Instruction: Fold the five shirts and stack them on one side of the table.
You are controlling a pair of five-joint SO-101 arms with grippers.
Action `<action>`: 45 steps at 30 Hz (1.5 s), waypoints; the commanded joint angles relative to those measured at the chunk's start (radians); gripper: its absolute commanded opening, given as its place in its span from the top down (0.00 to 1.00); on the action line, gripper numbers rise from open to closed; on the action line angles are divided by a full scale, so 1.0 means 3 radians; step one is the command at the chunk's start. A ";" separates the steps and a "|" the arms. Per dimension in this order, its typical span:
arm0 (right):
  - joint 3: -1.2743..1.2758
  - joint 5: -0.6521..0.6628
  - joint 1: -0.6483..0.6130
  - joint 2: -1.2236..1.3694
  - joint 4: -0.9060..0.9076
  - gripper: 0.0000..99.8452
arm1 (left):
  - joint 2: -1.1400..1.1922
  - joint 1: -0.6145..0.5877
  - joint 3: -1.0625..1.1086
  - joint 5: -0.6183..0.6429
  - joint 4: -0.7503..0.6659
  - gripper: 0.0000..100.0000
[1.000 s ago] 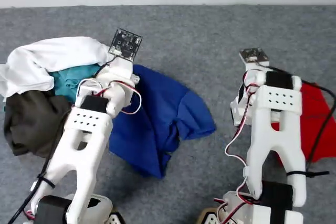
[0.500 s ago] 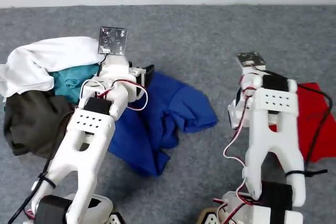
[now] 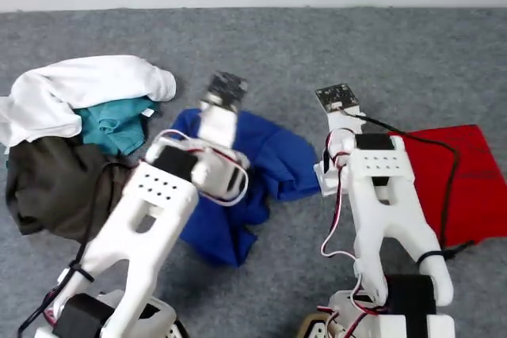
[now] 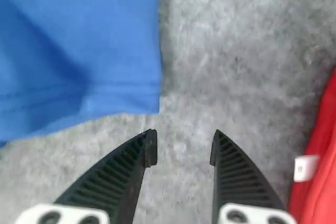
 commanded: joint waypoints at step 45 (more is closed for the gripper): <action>-0.0987 0.0261 0.0095 0.0606 0.0054 0.99 | -0.0051 0.0184 -0.0473 -0.0169 0.1028 0.77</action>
